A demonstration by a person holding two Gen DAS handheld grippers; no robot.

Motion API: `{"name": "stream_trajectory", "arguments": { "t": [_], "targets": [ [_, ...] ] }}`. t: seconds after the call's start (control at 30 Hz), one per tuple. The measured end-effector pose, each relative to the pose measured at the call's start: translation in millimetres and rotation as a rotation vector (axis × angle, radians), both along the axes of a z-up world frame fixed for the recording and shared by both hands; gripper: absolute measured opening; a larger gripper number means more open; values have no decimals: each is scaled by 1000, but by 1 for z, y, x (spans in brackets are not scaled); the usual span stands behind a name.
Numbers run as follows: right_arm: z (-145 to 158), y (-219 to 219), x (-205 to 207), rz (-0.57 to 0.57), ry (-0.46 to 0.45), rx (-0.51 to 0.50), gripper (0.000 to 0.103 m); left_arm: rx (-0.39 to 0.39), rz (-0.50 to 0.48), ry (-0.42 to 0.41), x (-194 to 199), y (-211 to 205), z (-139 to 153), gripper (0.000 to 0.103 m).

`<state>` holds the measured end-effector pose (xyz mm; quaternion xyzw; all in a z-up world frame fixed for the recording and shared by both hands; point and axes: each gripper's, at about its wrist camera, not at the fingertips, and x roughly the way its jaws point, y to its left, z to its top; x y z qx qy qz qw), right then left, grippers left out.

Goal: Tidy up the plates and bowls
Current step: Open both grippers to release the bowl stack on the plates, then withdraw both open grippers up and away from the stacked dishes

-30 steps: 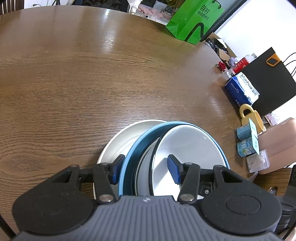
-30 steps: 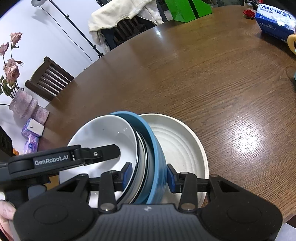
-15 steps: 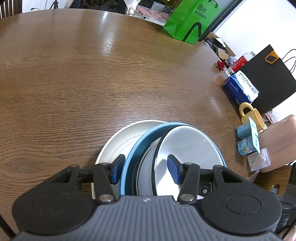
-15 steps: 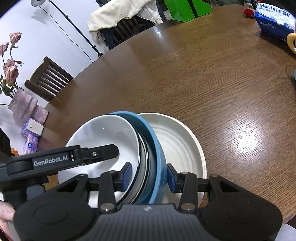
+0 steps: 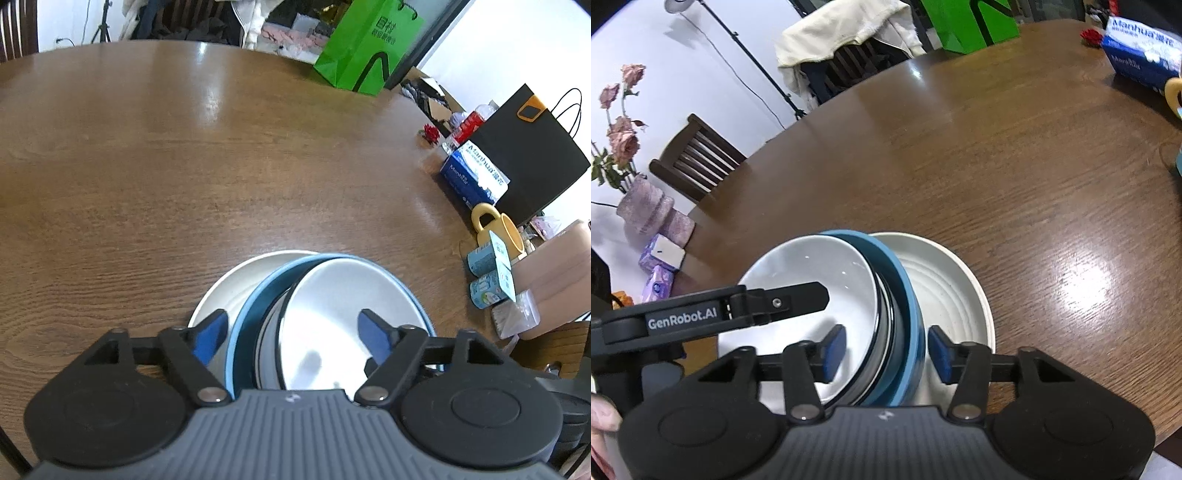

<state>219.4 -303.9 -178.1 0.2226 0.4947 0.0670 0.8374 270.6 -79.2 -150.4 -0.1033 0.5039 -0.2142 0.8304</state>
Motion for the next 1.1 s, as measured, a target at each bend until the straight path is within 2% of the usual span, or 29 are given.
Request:
{"name": "stream_trajectory", "arguments": {
  "t": [0.1,0.3,0.4,0.53,0.6,0.7,0.83,0.93,1.1],
  "targets": [
    [9,-5,-4,21,-27,-17,67,10,32,-38,-8,-2,11,89],
    [28,-22,-13,73,-117,-37,83,42,144,-127,-34,-1,32,102],
    [38,-28,-20,100,-184,-72,86,104,225,-198,-53,0,40,103],
    [47,-32,-35,104,-308,-128,91,139,286,-311,-79,5,49,103],
    [50,-34,-43,88,-357,-162,101,146,323,-353,-90,7,53,103],
    [53,-35,-58,76,-402,-232,103,145,375,-397,-114,14,58,103],
    [59,-32,-77,113,-421,-286,103,174,401,-459,-149,18,65,103],
    [64,-26,-96,135,-440,-291,103,190,418,-479,-182,24,71,103],
    [71,-13,-140,102,-443,-259,103,221,441,-479,-241,39,78,103]
  ]
}}
